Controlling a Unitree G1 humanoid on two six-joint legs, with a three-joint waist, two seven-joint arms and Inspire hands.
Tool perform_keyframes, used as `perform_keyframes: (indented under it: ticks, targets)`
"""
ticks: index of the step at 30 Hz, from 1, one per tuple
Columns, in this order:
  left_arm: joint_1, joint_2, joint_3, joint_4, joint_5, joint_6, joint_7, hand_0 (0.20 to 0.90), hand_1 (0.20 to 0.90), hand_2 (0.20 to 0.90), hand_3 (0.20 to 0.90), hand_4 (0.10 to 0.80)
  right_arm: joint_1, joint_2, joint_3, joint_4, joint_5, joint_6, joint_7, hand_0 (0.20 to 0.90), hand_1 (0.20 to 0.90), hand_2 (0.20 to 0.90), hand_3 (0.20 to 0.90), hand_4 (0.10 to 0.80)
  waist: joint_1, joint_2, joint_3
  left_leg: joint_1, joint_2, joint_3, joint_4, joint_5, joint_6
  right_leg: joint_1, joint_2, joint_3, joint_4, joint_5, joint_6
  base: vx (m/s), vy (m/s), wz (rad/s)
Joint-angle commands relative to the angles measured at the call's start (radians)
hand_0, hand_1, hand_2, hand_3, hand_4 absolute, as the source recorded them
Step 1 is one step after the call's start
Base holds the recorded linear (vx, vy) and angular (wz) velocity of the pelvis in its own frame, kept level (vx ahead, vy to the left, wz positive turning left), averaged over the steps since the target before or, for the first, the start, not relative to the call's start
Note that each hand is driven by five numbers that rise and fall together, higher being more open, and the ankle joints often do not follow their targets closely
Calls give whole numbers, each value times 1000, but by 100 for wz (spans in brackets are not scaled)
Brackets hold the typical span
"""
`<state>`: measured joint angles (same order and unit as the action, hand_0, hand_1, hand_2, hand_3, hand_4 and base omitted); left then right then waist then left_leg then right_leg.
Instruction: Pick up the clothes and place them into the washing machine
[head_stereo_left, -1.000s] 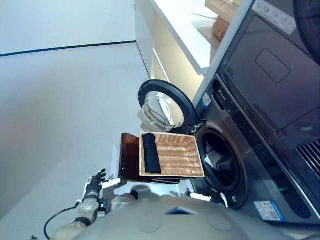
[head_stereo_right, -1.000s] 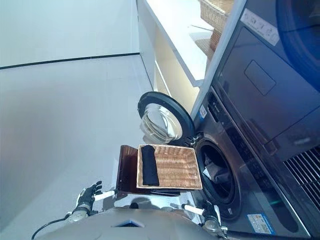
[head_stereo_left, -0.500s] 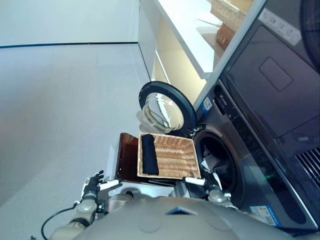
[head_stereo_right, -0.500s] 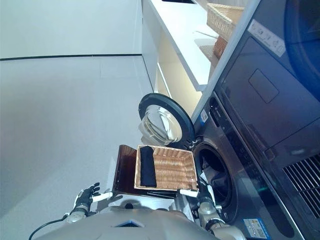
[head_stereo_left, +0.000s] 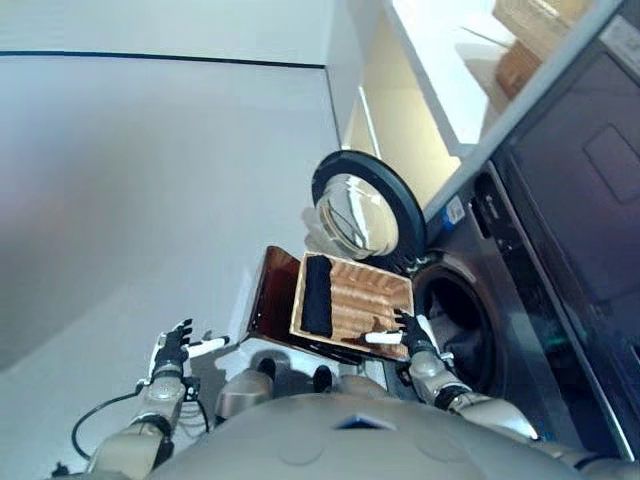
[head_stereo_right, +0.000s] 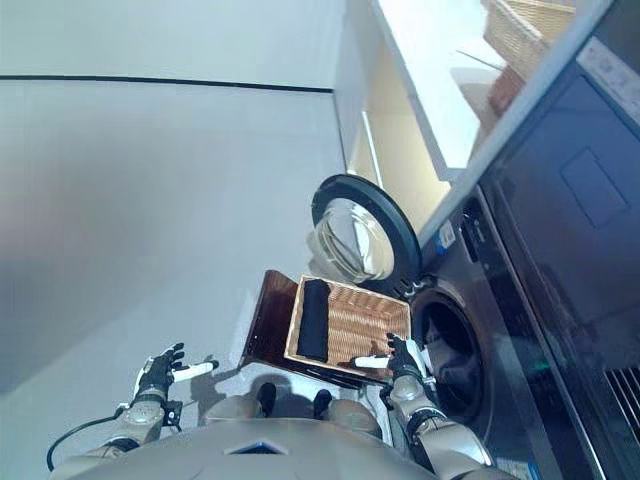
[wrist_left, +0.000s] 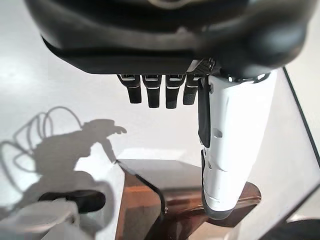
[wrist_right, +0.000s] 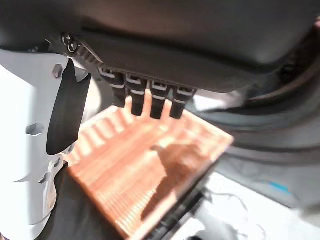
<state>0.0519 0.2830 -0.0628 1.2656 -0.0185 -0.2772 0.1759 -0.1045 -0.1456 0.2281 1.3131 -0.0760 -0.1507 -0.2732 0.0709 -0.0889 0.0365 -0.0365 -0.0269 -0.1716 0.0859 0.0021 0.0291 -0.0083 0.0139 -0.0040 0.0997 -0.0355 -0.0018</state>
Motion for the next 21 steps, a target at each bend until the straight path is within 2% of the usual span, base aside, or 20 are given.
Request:
perform_keyframes:
  ticks: [1,2,3,5,6,7,8,11,13,16,17,21]
  targets:
    - [-72,-6,-36,-22,-12,-60,1,900,900,900,900,800,-54,-56,-2,-43,-14,-38,-69,900,900,900,900,800,21,-44,-20,-63,-58,32,239,-94,-43,-26,-42,35,-30,71,53,-81,11,46]
    - [-69,-13,-42,-19,-9,-59,0,900,900,900,900,800,-57,-62,-5,-38,-11,-38,-70,900,900,900,900,800,18,-42,-20,-76,-50,37,232,-98,-42,-24,-47,35,-36,71,54,-41,51,3]
    - [-69,-16,-45,-14,-3,-57,1,900,900,900,900,800,-60,-65,-12,-30,-7,-34,-70,900,900,900,900,800,13,-40,-28,-71,-10,60,165,-86,-43,-20,-57,31,-47,68,62,7,81,2]
    - [-69,-14,-55,-7,9,-52,5,900,900,900,900,800,-61,-68,-22,-21,-1,-30,-76,900,900,900,900,800,16,-28,-46,-75,84,109,21,-10,-64,-17,-63,13,-57,60,74,58,106,23]
    - [-73,-11,-66,-1,20,-48,6,900,900,900,900,800,-60,-70,-27,-12,8,-30,-79,900,900,900,900,800,21,-22,-50,-97,113,121,-48,29,-71,-13,-67,8,-62,51,77,66,76,39]
    - [-72,-11,-66,-1,20,-49,6,900,900,900,900,800,-60,-70,-27,-12,8,-31,-79,900,900,900,900,800,21,-23,-49,-92,112,121,-55,32,-72,-11,-68,7,-61,49,76,104,83,29]
    - [-77,-2,-79,1,34,-42,8,900,900,900,900,800,-64,-81,-36,1,19,-28,-78,900,900,900,900,800,26,-7,-53,-78,131,117,-93,62,-88,3,-66,-9,-63,32,78,101,89,19]
    - [-73,13,-93,-5,53,-39,5,900,900,900,900,800,-66,-86,-49,13,38,-27,-75,900,900,900,900,800,22,-4,-66,-45,115,114,-130,67,-88,11,-80,-24,-71,24,80,101,92,23]
    - [-66,28,-87,-15,65,-40,5,900,900,900,900,800,-84,-88,-43,30,33,-16,-65,900,900,900,900,800,41,-14,-79,-18,87,125,-138,49,-78,21,-110,-15,-89,33,94,157,83,1]
    - [-65,31,-80,-28,59,-41,1,900,900,900,900,800,-100,-92,-41,32,35,-12,-63,900,900,900,900,800,53,-15,-75,-18,75,137,-129,42,-73,22,-126,-4,-97,42,102,56,56,-8]
    - [-65,34,-82,-44,58,-44,-2,900,900,900,900,800,-118,-100,-38,36,37,-5,-58,900,900,900,900,800,64,-14,-67,-35,65,145,-117,36,-69,13,-141,-2,-104,51,109,-12,56,2]
    - [-87,42,-95,-58,51,-44,0,900,900,900,900,800,-171,-127,-42,42,46,5,-75,900,900,900,900,800,78,-5,-38,-90,50,146,-97,33,-63,-27,-159,-9,-106,61,111,-57,35,-2]
